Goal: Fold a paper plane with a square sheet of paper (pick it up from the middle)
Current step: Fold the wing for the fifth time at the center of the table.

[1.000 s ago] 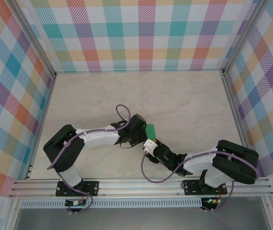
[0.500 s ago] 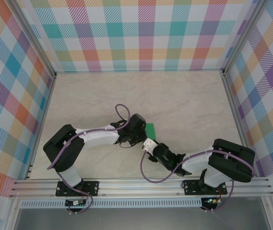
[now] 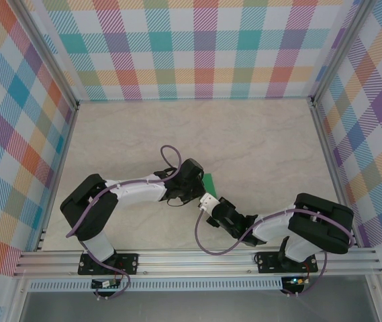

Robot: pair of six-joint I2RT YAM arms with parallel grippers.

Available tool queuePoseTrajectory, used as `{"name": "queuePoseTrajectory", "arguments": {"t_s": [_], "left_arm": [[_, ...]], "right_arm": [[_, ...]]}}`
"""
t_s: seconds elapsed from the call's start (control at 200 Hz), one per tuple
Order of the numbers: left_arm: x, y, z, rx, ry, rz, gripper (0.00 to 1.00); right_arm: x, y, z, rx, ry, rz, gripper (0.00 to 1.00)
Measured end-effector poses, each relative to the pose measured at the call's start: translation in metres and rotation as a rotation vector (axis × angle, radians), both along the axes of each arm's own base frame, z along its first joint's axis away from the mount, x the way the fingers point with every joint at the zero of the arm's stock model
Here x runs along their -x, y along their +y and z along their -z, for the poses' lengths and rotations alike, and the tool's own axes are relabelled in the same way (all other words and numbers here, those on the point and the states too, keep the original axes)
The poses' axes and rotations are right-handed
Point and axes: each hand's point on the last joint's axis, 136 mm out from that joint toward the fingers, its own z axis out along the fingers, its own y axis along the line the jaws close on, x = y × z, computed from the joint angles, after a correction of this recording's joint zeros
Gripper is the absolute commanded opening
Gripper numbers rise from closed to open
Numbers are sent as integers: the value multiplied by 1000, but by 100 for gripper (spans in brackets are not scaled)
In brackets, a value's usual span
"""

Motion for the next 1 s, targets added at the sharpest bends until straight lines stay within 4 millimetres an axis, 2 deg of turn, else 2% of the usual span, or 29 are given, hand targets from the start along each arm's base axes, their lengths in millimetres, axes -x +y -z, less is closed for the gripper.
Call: {"name": "queuePoseTrajectory", "arguments": {"t_s": [0.065,0.16,0.32,0.395,0.585,0.735,1.005], "left_arm": [[0,3,0,-8,-1,-5,24],[0,4,-7,-4,-11,-11,38],[0,13,-30,18,-63,-30,57],[0,19,-41,25,-92,-43,62],[5,39,-53,16,-133,-75,63],[9,49,-50,-2,-136,-86,63],[12,54,-43,-19,-128,-90,61]], "right_arm": [[-3,-2,0,-10,18,24,0],[-7,-5,-1,-33,48,60,0],[-8,-7,-8,-108,111,95,0],[-9,-7,-13,-152,142,106,0],[-5,-5,-17,-240,237,107,0],[0,-1,-14,-278,299,103,0],[4,2,-5,-322,373,142,0]]}}
